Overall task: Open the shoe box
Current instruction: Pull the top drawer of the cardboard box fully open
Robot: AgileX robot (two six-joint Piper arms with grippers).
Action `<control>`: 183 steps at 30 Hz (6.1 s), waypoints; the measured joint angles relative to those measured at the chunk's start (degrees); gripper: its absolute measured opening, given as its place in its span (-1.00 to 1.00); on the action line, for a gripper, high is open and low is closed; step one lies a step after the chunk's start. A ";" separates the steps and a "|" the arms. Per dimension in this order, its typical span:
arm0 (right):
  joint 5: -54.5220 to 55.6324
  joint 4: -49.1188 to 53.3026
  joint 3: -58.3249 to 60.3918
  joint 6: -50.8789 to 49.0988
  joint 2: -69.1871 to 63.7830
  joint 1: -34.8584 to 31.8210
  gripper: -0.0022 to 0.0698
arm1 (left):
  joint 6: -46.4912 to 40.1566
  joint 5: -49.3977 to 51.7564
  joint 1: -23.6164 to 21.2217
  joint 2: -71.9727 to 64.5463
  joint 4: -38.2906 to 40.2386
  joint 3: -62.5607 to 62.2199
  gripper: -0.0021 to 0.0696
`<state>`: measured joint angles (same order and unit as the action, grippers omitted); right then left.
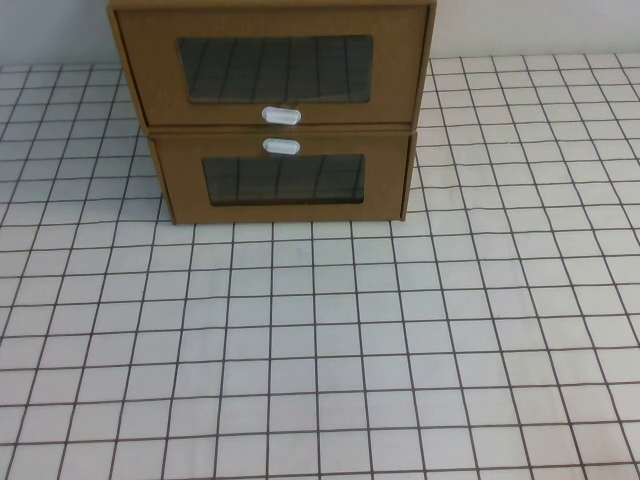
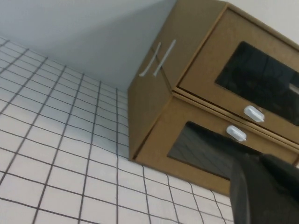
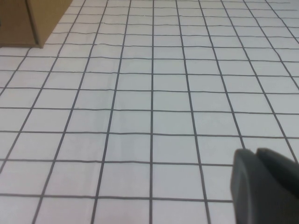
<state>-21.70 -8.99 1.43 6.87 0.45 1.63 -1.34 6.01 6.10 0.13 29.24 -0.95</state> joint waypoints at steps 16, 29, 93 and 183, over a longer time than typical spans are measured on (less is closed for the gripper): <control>0.00 0.00 0.00 0.00 0.00 0.00 -0.98 | -29.08 31.92 0.00 -57.85 2.66 -58.50 -0.95; 0.00 0.00 0.00 0.00 0.00 0.00 -0.98 | -38.05 48.16 3.47 -98.86 11.21 -110.04 -0.95; -23.10 -14.24 -61.97 8.13 -70.62 28.29 -0.98 | -31.40 57.41 3.69 -121.95 8.17 -134.98 -0.95; -2.37 104.36 -94.91 -49.18 -120.10 46.32 -0.19 | -31.30 58.10 3.69 -121.95 8.17 -135.20 -0.95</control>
<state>-24.06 95.37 -93.48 -42.32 -119.65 47.95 -32.64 64.11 9.79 -121.82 37.42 -136.15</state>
